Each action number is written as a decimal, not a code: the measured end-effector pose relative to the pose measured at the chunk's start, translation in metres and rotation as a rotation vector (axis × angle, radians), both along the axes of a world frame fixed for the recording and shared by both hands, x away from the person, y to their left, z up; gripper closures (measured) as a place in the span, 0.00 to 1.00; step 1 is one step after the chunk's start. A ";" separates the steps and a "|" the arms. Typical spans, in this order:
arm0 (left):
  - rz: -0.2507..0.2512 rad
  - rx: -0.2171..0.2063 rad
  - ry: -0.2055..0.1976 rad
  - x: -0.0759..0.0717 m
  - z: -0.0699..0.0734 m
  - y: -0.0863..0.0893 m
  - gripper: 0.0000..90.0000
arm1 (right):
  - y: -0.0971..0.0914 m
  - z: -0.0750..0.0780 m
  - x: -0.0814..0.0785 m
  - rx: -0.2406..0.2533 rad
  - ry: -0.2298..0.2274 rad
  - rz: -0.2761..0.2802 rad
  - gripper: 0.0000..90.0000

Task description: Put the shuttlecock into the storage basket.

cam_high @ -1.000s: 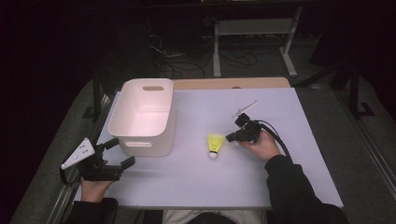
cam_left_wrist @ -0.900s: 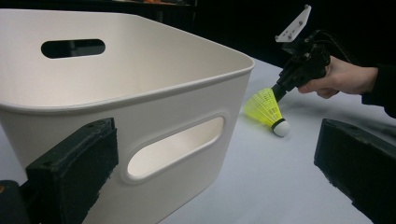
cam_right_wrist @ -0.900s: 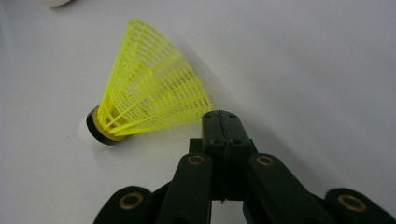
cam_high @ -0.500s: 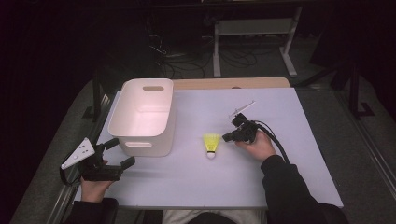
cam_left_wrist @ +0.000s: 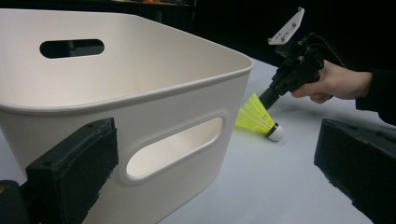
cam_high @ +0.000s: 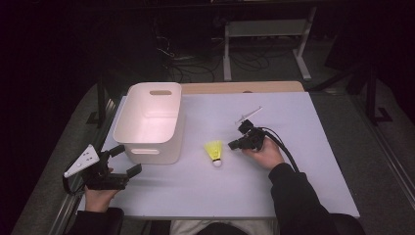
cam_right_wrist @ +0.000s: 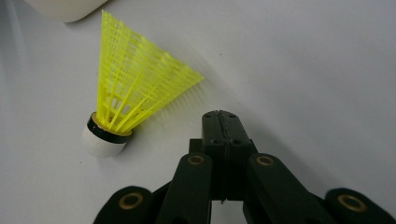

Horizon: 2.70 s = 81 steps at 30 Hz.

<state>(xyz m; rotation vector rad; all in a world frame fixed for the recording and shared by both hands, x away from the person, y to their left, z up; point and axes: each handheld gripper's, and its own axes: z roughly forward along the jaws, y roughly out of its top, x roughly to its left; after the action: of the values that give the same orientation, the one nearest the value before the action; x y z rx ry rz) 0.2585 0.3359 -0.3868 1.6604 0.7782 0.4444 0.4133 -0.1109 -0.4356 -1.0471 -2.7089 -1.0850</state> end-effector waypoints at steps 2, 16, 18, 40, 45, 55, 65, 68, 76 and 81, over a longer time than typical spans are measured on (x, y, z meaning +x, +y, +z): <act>0.000 0.000 0.000 0.000 0.000 0.000 0.00 | 0.003 0.001 -0.001 0.004 0.000 0.002 0.99; 0.000 0.000 -0.001 0.000 0.000 0.000 0.00 | 0.020 0.001 -0.003 0.018 -0.003 0.029 0.99; -0.001 0.000 -0.001 0.000 0.000 0.000 0.00 | 0.023 0.001 -0.003 0.021 -0.001 0.035 0.99; -0.002 -0.001 -0.001 0.000 0.000 0.000 0.00 | 0.033 0.023 -0.023 0.047 -0.057 0.105 0.99; -0.001 -0.002 -0.001 0.000 0.000 0.000 0.00 | 0.036 0.028 -0.030 0.054 -0.064 0.124 0.99; -0.002 -0.003 -0.001 0.000 0.000 0.000 0.00 | 0.057 0.031 -0.048 0.058 -0.074 0.207 0.99; -0.005 -0.001 -0.002 -0.001 0.000 0.001 0.00 | 0.074 0.027 -0.058 0.047 -0.070 0.260 0.99; -0.005 -0.001 -0.002 0.000 0.000 0.000 0.00 | 0.075 0.027 -0.060 0.044 -0.067 0.266 0.99; -0.006 -0.002 -0.003 -0.001 0.000 0.000 0.00 | 0.077 0.028 -0.064 0.034 -0.078 0.269 0.88; -0.006 -0.002 -0.003 -0.001 0.000 0.000 0.00 | 0.077 0.030 -0.066 0.016 -0.090 0.254 0.80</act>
<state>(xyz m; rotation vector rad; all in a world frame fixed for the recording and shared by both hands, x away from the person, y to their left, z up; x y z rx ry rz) 0.2579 0.3363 -0.3864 1.6594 0.7717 0.4415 0.3476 -0.0343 -0.4059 -0.6430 -2.7985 -1.1302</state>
